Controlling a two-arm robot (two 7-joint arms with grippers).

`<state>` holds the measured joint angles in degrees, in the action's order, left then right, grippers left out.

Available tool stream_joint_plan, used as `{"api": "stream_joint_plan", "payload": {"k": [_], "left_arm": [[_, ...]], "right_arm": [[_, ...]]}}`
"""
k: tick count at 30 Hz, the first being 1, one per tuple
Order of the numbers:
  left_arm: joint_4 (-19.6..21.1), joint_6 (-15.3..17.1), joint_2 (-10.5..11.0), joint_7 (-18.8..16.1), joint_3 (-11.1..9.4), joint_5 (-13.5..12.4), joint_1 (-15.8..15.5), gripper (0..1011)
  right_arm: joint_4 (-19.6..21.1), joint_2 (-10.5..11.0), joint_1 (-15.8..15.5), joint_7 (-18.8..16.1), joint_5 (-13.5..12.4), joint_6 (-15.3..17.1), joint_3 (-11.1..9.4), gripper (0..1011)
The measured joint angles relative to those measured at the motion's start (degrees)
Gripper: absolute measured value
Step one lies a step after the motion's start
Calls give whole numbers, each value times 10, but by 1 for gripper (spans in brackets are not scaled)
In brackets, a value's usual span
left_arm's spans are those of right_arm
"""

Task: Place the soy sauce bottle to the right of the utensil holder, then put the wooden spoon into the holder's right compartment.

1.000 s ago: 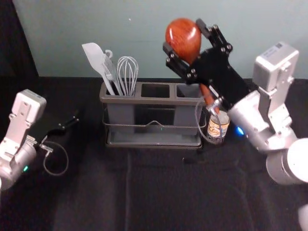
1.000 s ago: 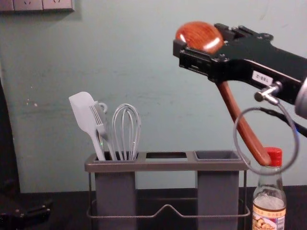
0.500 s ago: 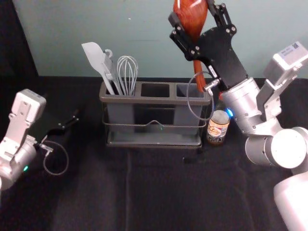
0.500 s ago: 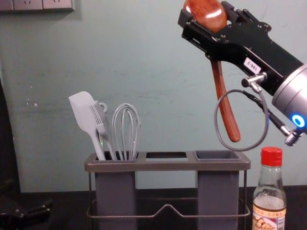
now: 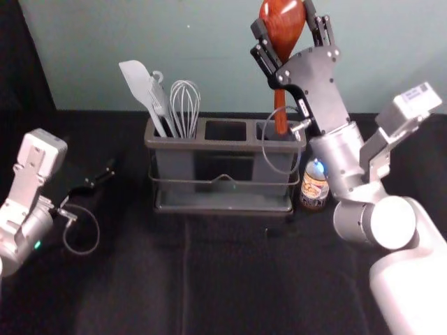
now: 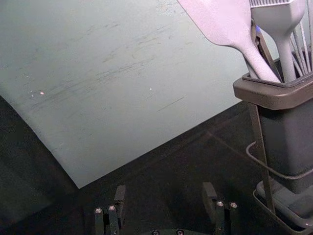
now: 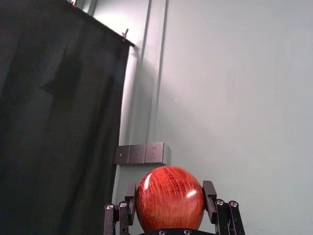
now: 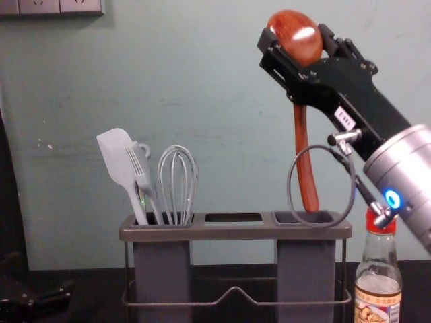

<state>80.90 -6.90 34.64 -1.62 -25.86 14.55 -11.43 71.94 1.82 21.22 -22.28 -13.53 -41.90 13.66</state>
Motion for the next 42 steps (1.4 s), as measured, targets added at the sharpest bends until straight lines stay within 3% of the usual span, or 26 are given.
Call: {"api": "stream_joint_plan", "payload": {"k": [4, 13, 42], "left_arm": [[0, 0, 0, 0, 0, 0, 0, 1000], [0, 0, 0, 0, 0, 0, 0, 1000], [0, 0, 0, 0, 0, 0, 0, 1000]], "right_arm": [[-30, -10, 8, -7, -5, -22, -4, 837], [-66, -26, 12, -21, -10, -38, -11, 836], [-85, -43, -24, -44, -18, -49, -35, 837]]}}
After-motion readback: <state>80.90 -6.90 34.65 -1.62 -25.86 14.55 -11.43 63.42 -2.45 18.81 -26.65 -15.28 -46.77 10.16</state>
